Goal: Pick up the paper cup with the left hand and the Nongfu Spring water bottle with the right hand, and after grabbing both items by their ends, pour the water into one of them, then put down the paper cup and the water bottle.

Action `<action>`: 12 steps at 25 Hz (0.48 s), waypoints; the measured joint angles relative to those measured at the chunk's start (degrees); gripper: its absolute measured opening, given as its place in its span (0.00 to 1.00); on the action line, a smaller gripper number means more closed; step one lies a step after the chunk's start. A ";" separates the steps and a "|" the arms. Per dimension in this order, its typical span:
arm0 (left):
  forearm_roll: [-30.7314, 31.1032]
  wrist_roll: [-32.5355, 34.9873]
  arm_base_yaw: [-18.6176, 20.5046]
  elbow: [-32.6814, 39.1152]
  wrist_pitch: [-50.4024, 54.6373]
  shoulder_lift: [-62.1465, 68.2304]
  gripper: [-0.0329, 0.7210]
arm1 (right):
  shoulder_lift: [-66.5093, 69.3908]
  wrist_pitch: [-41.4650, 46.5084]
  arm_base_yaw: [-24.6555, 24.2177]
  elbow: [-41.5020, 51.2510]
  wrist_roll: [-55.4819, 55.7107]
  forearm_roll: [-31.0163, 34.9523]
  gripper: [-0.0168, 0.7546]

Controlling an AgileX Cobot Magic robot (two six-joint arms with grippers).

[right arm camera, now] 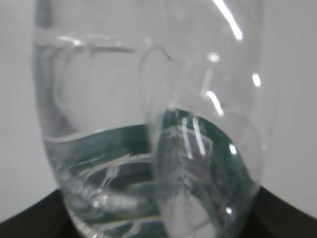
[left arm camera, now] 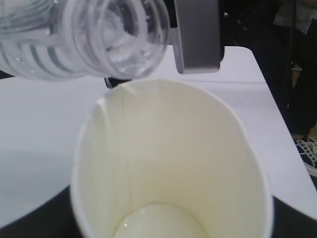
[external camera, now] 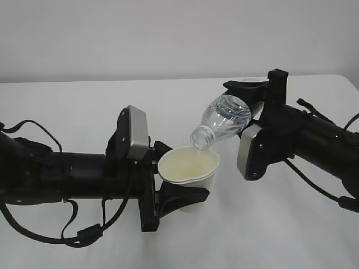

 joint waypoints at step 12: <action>-0.20 0.00 0.00 0.00 0.00 0.00 0.64 | 0.00 0.00 0.00 0.00 -1.06 0.00 0.63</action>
